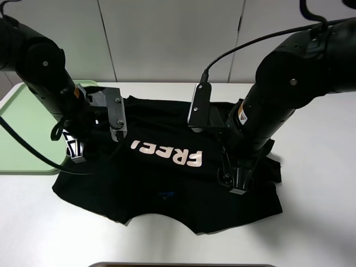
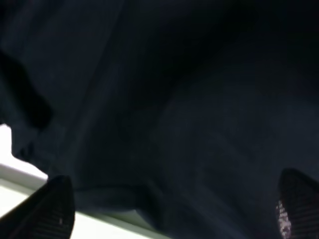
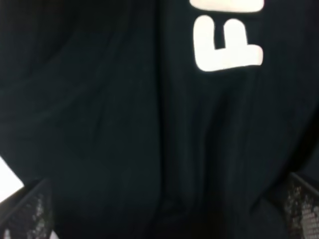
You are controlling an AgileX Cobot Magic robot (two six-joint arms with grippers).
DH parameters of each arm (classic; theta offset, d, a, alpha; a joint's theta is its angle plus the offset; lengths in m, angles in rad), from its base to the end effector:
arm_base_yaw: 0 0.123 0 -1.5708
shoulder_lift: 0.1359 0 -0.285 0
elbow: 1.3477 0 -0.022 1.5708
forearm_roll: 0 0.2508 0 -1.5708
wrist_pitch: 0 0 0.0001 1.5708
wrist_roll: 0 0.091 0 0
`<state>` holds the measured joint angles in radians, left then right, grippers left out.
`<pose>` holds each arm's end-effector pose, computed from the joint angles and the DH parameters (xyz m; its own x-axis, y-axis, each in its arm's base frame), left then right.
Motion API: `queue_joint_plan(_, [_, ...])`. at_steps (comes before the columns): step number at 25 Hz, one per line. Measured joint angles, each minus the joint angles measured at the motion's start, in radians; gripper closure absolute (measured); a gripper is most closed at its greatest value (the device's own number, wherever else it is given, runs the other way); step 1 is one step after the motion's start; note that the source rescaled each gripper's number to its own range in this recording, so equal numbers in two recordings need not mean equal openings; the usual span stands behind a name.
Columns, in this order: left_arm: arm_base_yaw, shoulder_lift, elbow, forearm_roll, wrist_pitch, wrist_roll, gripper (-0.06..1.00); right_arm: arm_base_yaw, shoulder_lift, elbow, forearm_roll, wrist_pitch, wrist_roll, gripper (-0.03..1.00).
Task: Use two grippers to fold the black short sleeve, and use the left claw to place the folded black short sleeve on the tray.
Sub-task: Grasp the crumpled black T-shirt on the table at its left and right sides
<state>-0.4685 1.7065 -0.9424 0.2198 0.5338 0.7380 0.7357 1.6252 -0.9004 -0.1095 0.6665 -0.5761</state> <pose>0.2887 -0.1348 0.1733 -0.1680 0.9766 -0.1344 0.9132 0.2055 0.3519 0.2211 0.1918 0.1837 -0.1600 -0.9724 -0.1700 -0.9569 0.1950 -0.2151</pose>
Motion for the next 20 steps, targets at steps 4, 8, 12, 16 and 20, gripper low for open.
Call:
queue_joint_plan(4, [0.007, 0.038, -0.002, -0.001, -0.002, 0.115, 0.16, -0.016, 0.059, 0.000, -0.007, -0.034, 0.007, -0.03])
queue_joint_plan(8, [0.047, 0.053, -0.002, -0.001, -0.059, 0.205, 0.16, -0.057, 0.104, 0.000, -0.013, -0.053, 0.012, -0.03])
queue_joint_plan(12, [0.090, 0.077, -0.002, 0.000, -0.125, 0.239, 0.16, -0.079, 0.106, 0.000, -0.016, -0.070, 0.014, -0.03])
queue_joint_plan(16, [0.098, 0.132, -0.002, 0.000, -0.154, 0.271, 0.16, -0.079, 0.107, 0.000, -0.016, -0.079, 0.014, -0.03])
queue_joint_plan(20, [0.098, 0.172, -0.011, 0.000, -0.185, 0.285, 0.16, -0.079, 0.124, 0.000, -0.008, -0.080, 0.014, -0.03])
